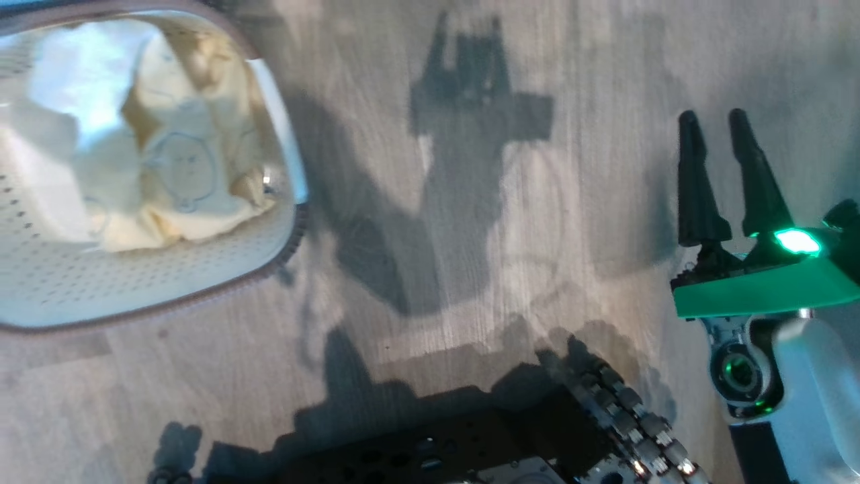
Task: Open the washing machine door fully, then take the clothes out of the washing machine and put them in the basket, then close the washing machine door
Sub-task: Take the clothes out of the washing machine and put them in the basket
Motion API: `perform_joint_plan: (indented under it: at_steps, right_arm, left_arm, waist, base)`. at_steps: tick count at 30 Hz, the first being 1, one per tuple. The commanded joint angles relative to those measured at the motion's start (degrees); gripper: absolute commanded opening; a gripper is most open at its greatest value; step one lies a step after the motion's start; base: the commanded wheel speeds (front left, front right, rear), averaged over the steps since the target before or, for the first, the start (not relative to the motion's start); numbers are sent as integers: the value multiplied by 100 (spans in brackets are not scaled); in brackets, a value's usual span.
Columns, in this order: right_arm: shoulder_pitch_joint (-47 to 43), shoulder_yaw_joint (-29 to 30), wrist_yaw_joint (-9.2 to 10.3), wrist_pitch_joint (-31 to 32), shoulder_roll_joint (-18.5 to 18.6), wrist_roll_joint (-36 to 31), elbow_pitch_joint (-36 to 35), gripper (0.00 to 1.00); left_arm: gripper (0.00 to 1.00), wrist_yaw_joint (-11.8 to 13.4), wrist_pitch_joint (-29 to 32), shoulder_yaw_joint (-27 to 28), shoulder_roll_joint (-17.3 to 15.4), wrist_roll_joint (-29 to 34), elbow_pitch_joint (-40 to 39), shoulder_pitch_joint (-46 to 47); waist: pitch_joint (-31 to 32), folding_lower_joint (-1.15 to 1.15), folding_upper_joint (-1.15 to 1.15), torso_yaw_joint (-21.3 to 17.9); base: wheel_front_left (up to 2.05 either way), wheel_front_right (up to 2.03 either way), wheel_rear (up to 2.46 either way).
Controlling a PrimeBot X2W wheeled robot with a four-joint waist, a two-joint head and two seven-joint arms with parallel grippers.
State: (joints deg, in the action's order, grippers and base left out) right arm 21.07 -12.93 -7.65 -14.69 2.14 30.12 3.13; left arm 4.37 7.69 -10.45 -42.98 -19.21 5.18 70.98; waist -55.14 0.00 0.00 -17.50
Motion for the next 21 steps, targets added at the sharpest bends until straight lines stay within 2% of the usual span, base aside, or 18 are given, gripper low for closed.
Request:
perform_joint_plan:
  at_steps: [1, 12, 21]
  right_arm:
    - [-342, -37, 16, -31, 74, -45, -113, 100]
    - [-487, 244, 16, -31, 74, -282, -64, 100]
    - [-585, 443, 16, -31, 74, -539, -49, 100]
  left_arm:
    - [0, 65, -110, 291, -260, -12, -290, -33]
    - [0, 679, -1530, 719, 223, -125, -1713, -1923]
    - [0, 1076, -2059, 796, 711, -154, -2550, -3401]
  waist:
    - [127, 0, 0, 143]
    - [528, 0, 0, 535]
    - [867, 0, 0, 886]
  base:
    - [0, 0, 0]
    - [0, 0, 0]
    - [0, 0, 0]
